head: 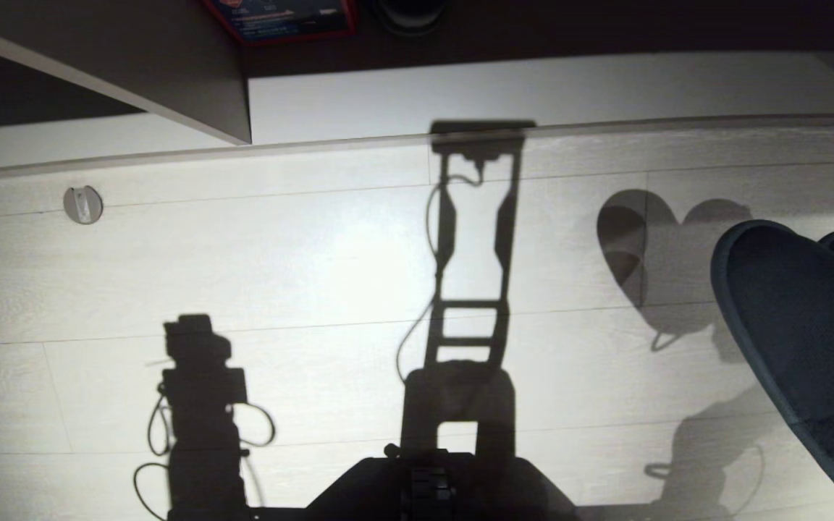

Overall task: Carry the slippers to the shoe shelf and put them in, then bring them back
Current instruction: Place the slippers into the shoe cabinet

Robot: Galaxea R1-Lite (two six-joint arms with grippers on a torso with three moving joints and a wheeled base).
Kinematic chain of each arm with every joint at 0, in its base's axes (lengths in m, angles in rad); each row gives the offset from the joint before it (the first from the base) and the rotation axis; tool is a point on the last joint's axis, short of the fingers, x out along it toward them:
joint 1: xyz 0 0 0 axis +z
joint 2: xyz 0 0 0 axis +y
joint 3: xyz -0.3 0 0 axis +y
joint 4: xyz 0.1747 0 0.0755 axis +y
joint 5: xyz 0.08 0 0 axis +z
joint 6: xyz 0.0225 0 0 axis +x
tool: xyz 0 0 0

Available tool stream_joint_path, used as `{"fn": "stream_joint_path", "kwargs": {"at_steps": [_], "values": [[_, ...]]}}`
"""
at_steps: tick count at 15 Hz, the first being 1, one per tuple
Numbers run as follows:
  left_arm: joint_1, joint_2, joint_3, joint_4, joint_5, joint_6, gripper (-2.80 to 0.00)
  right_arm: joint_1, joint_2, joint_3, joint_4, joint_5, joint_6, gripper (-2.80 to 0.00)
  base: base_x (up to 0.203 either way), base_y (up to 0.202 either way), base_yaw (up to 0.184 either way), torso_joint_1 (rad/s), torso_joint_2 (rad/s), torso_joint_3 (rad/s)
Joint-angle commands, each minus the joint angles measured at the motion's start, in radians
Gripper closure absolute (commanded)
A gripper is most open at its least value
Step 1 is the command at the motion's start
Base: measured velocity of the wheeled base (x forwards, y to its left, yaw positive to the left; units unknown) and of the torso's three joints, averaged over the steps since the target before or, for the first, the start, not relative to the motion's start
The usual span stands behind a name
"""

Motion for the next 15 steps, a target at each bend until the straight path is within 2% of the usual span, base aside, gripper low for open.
{"fn": "stream_joint_path", "kwargs": {"at_steps": [1,3,8,12,15], "values": [[0.0,0.0,0.0,0.0,0.0,-0.001,0.0,0.0,0.115,0.055,-0.165,0.002,-0.003,0.0,0.0,0.0,0.0,0.0,0.0,0.0],[0.0,0.0,0.0,0.0,-0.001,0.001,0.0,-0.001,0.212,0.11,-0.333,0.004,-0.006,0.0,0.0,0.0,0.0,0.0,0.0,0.0],[0.0,0.0,0.0,0.0,0.001,-0.001,0.0,-0.003,0.431,0.149,-0.603,0.006,-0.009,0.0,0.0,0.0,0.0,0.0,0.0,0.0],[0.0,0.0,0.0,0.0,0.001,0.001,0.0,-0.004,0.606,0.128,-0.761,0.007,-0.014,0.0,0.0,0.0,0.0,0.0,0.0,0.0],[0.0,0.0,0.0,0.0,0.0,-0.001,0.0,-0.01,0.686,0.043,-0.806,0.007,-0.015,0.0,0.0,0.0,0.0,0.0,0.0,0.0]]}}
